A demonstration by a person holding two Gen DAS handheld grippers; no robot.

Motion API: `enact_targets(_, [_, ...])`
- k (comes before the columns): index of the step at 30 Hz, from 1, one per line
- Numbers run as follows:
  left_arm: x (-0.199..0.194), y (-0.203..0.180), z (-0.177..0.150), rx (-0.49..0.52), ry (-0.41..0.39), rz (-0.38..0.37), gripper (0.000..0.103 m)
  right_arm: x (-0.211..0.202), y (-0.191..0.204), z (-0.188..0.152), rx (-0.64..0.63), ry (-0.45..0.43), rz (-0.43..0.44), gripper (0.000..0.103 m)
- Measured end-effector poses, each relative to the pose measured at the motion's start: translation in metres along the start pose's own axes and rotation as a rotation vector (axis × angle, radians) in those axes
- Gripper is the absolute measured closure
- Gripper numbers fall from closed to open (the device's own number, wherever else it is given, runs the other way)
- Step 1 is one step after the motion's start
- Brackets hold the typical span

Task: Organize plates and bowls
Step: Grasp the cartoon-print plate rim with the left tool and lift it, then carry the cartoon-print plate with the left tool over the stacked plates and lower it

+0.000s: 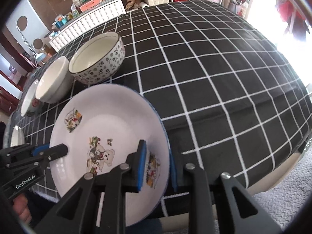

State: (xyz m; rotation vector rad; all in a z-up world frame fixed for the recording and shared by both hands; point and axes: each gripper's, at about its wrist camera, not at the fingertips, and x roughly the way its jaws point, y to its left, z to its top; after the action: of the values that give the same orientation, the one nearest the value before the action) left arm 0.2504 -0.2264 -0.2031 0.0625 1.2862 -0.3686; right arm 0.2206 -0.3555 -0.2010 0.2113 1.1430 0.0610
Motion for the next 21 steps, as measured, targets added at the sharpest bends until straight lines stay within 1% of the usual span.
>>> enact_targets(3, [-0.008,0.006,-0.002,-0.021,-0.007,-0.024,0.088,-0.004,0.007,-0.002,-0.003,0.000,0.006,0.077])
enact_targets(11, [-0.039,0.036,-0.016,-0.065,-0.048,-0.016,0.088,-0.018,0.036,-0.004,-0.042,-0.013,0.025,0.077])
enact_targets(17, [-0.067,0.064,-0.032,-0.107,-0.091,0.014,0.088,-0.022,0.073,-0.002,-0.071,-0.014,0.052,0.077])
enact_targets(21, [-0.082,0.098,-0.046,-0.174,-0.110,0.019,0.088,-0.022,0.106,0.000,-0.123,-0.016,0.072,0.077])
